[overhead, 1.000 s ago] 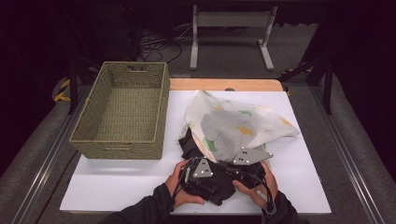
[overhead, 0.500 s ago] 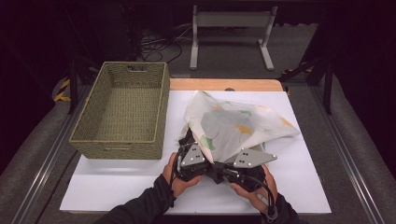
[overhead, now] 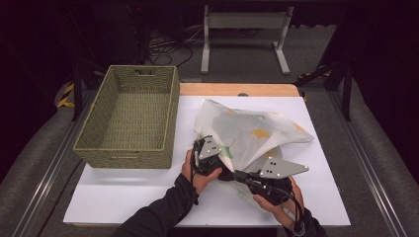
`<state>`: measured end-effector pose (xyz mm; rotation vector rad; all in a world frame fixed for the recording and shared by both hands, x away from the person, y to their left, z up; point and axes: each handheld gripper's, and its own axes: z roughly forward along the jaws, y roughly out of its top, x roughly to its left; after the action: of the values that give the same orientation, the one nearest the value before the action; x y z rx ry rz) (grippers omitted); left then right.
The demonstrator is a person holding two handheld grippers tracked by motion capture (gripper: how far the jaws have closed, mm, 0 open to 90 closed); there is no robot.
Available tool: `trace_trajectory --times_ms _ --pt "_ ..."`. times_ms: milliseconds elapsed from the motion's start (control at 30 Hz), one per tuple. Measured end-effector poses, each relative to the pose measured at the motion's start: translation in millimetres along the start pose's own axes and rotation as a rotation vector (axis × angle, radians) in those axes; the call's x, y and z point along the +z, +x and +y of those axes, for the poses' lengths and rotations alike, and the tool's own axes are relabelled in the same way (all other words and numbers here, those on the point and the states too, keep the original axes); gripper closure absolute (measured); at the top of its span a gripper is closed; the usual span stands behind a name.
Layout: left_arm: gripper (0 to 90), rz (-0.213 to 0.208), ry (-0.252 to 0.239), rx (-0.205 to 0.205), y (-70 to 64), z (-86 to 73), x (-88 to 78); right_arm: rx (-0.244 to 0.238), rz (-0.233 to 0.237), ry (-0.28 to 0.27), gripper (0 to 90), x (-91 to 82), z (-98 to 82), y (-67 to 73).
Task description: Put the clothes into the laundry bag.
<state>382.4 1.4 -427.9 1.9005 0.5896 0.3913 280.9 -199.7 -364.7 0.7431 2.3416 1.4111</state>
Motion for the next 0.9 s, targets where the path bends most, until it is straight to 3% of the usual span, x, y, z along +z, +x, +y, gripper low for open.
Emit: trace_trajectory --times_ms 67,200,300,400,500,533,567,633,733,800,867,900 --pt "83.6 0.012 -0.008 -0.035 2.3 0.1 6.7 -0.007 -0.015 0.02 90.0 0.4 -3.9 -0.5" --pt "82.1 0.009 0.007 -0.031 0.2 -1.6 13.1 -0.016 -0.052 0.072 90.0 2.7 -15.7 -6.2" --pt "78.2 -0.06 0.033 -0.012 1.1 -5.5 6.4 -0.007 -0.088 0.105 90.0 2.9 -26.6 -14.8" --pt "64.7 -0.121 0.069 0.043 -3.0 -12.0 -5.9 0.016 -0.11 0.135 90.0 4.0 -37.4 -23.9" --pt "50.6 -0.144 0.07 0.058 -5.4 -17.1 -17.3 0.002 -0.132 0.158 90.0 4.3 -41.0 -25.2" --pt "50.6 -0.17 0.081 0.076 -5.7 -20.7 -29.8 0.006 -0.135 0.162 90.0 3.6 -42.7 -25.9" --pt "40.8 -0.162 0.089 0.089 -6.1 -22.3 -37.9 0.014 -0.135 0.161 90.0 1.0 -44.6 -27.1" --pt "33.4 -0.148 0.107 0.122 -5.9 -24.4 -52.8 0.028 -0.133 0.15 90.0 -3.3 -45.1 -27.5" --pt "26.8 -0.122 0.119 0.136 -5.5 -27.0 -71.4 0.032 -0.132 0.13 90.0 -10.0 -43.4 -25.2" --pt "22.9 -0.11 0.15 0.142 -5.7 -29.1 -73.5 0.027 -0.13 0.124 90.0 -12.7 -42.2 -22.6" --pt "19.0 -0.116 0.187 0.133 -4.6 -31.4 -66.0 0.026 -0.128 0.119 90.0 -13.6 -41.9 -21.2" --pt "17.4 -0.097 0.192 0.132 -4.2 -32.3 -61.8 0.025 -0.125 0.119 90.0 -13.6 -42.0 -20.8"
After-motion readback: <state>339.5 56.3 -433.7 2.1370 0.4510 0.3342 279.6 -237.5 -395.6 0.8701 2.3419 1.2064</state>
